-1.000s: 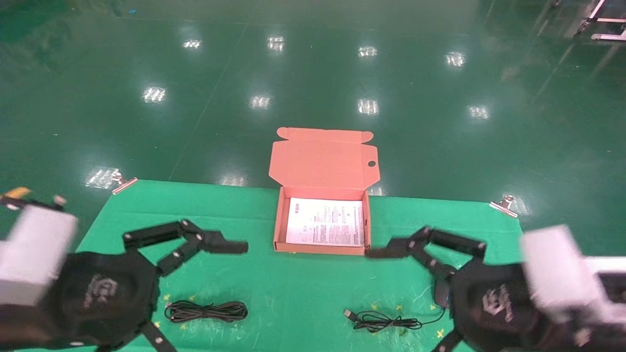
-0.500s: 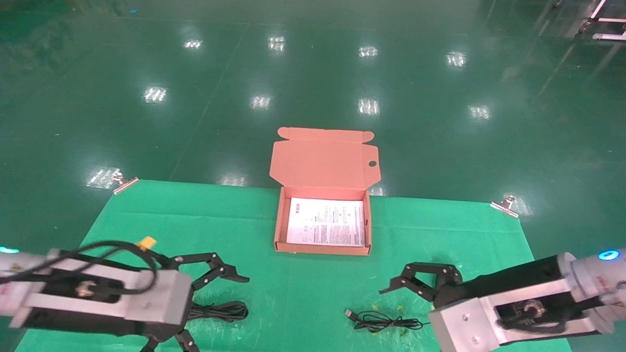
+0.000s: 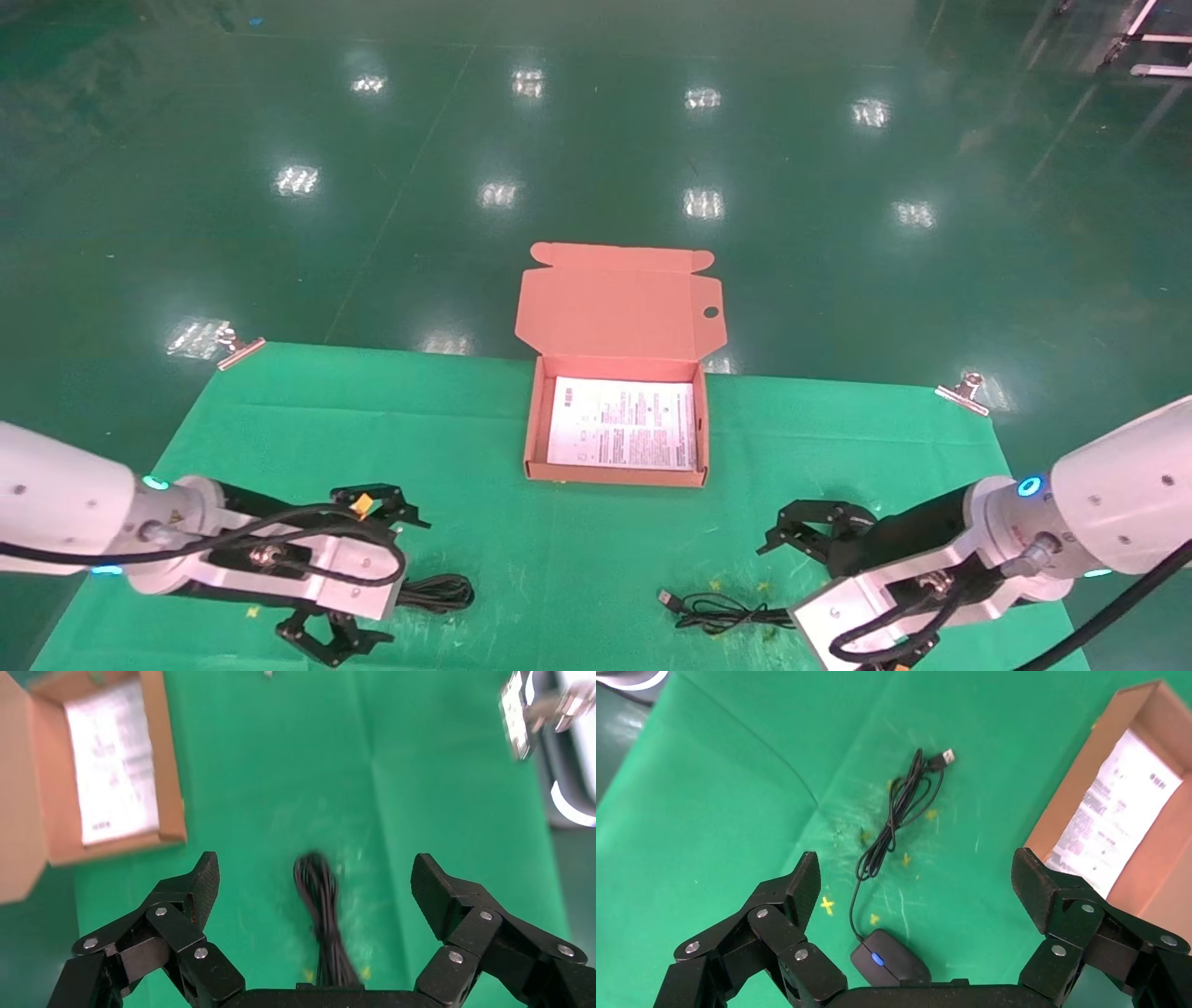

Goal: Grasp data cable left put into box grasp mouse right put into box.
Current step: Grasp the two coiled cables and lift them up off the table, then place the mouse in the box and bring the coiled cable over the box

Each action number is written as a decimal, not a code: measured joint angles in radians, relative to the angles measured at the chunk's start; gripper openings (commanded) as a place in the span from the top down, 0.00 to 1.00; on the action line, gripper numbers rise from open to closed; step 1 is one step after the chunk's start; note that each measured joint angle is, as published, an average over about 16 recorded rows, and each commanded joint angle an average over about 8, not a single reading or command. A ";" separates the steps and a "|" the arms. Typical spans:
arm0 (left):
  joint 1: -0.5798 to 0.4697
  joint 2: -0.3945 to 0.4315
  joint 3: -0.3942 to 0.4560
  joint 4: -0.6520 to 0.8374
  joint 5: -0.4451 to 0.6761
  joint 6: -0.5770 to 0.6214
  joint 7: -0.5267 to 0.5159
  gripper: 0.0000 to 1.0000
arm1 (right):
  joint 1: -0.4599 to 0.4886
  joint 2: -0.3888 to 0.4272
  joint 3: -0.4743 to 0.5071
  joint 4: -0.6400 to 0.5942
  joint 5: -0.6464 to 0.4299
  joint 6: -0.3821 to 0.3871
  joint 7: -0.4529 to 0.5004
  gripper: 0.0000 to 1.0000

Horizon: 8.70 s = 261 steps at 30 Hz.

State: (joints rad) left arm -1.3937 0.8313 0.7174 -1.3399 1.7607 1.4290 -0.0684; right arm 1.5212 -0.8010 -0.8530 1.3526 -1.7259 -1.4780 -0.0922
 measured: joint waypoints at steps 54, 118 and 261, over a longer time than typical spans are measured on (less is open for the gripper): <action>-0.047 0.311 0.065 0.837 0.228 -0.310 0.134 0.89 | -0.251 -0.185 -0.057 -0.372 -0.260 0.505 -0.002 0.74; -0.096 0.147 0.023 0.490 0.238 -0.329 0.156 1.00 | -0.050 -0.111 0.059 -0.261 -0.300 0.564 0.170 1.00; -0.054 0.324 0.034 0.318 0.471 -0.595 -0.080 1.00 | 0.136 -0.294 -0.302 -0.761 0.333 0.874 0.127 0.00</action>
State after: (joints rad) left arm -1.4474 1.1555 0.7513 -1.0223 2.2321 0.8336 -0.1480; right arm 1.6576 -1.0946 -1.1553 0.5911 -1.3931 -0.6042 0.0344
